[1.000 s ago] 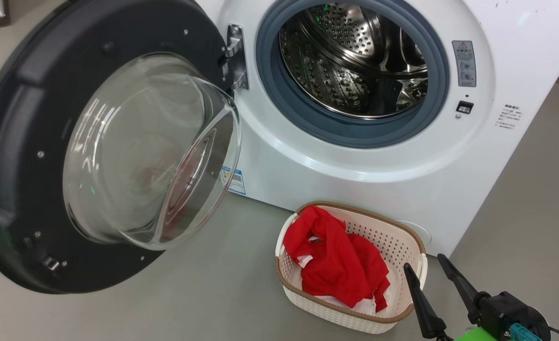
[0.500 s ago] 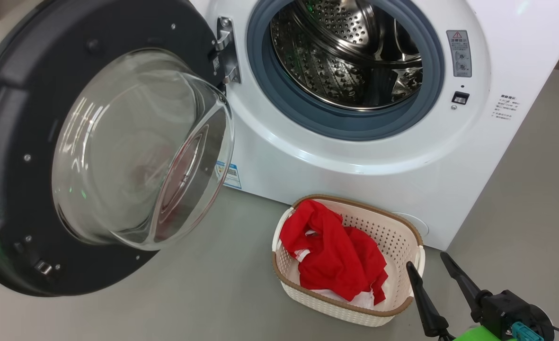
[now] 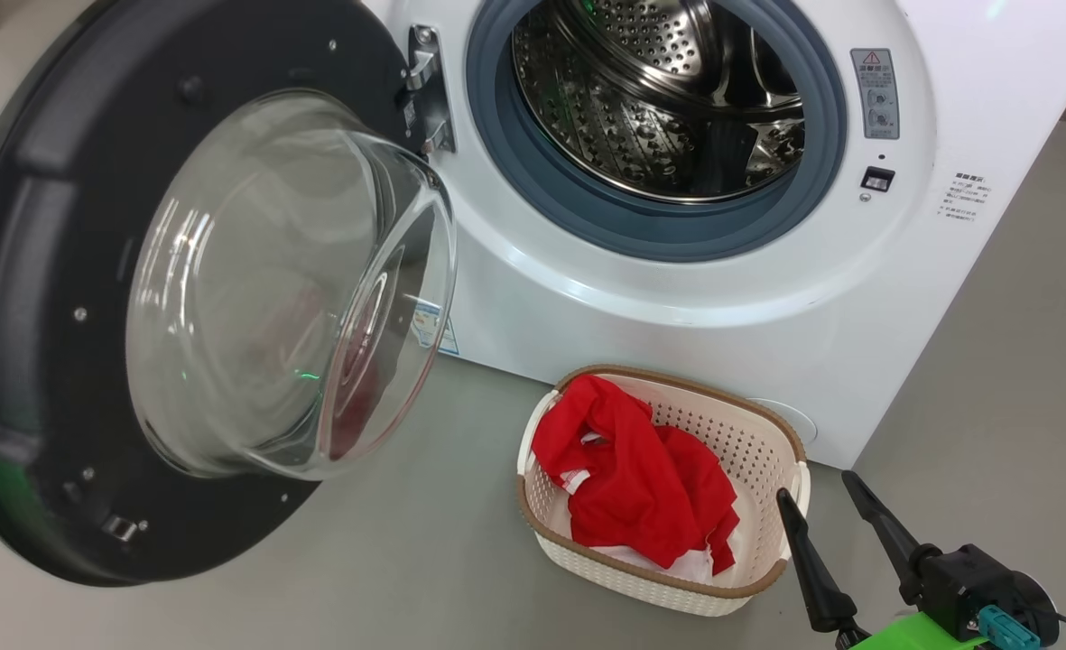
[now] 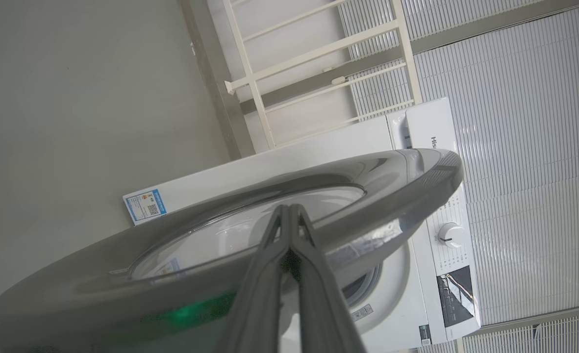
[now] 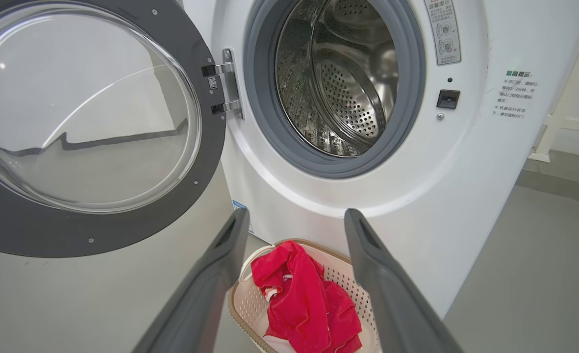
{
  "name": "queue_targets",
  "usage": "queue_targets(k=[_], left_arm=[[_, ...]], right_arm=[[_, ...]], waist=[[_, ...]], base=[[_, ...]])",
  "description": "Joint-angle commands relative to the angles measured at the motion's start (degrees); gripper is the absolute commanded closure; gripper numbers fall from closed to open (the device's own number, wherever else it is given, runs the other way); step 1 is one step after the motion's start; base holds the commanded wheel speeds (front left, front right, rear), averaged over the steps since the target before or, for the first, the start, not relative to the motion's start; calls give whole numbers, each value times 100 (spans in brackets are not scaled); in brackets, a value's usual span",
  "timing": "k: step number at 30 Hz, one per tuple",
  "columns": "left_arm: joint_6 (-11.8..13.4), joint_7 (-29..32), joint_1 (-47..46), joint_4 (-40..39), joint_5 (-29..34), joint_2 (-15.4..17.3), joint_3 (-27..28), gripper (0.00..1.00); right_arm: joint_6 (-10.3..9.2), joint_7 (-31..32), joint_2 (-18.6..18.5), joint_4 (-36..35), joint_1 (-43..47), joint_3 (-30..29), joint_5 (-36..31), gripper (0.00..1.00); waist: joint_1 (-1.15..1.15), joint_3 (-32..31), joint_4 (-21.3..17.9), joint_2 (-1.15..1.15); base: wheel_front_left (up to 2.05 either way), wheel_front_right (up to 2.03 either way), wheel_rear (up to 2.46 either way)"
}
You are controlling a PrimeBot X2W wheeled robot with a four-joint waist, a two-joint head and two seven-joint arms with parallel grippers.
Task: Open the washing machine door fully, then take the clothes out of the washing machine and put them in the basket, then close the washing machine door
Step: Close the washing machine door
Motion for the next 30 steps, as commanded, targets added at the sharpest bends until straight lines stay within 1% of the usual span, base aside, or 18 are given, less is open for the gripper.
queue_targets(k=[1, 10, 14, 19, 24, 28, 30], left_arm=[[-38, 282, 26, -226, -104, 267, 109, 100], [-1, 1071, 442, -825, -560, 272, 103, 100], [30, 1375, 639, -1170, -771, 224, 95, 100], [126, 1638, 875, -1540, -968, 137, 65, 100], [133, 1869, 1022, -1828, -1173, 16, 21, 100], [149, 2039, 1181, -2117, -1253, -74, -73, 100], [203, 2073, 1276, -2313, -1245, -132, -147, 100]], right_arm=[[36, -33, -64, -149, -240, 118, -19, 0], [36, -72, -64, -133, -281, 95, -18, 0], [36, -92, -64, -126, -298, 62, -24, 0], [36, -115, -64, -99, -310, 30, -24, 0], [36, -133, -64, -84, -319, 24, -15, 0], [36, -155, -64, -56, -333, 19, -2, 0], [36, -165, -64, -40, -345, 26, 5, 0]], waist=[[0, 14, -13, 0], [0, 78, -68, 0], [0, 77, -108, 0], [0, 60, -161, 0], [0, 51, -213, 0], [0, 39, -285, 0], [0, 35, -338, 0]], base=[[0, 0, 0], [0, 0, 0], [0, 0, 0], [0, 0, 0], [0, 0, 0], [0, 0, 0], [0, 0, 0]])
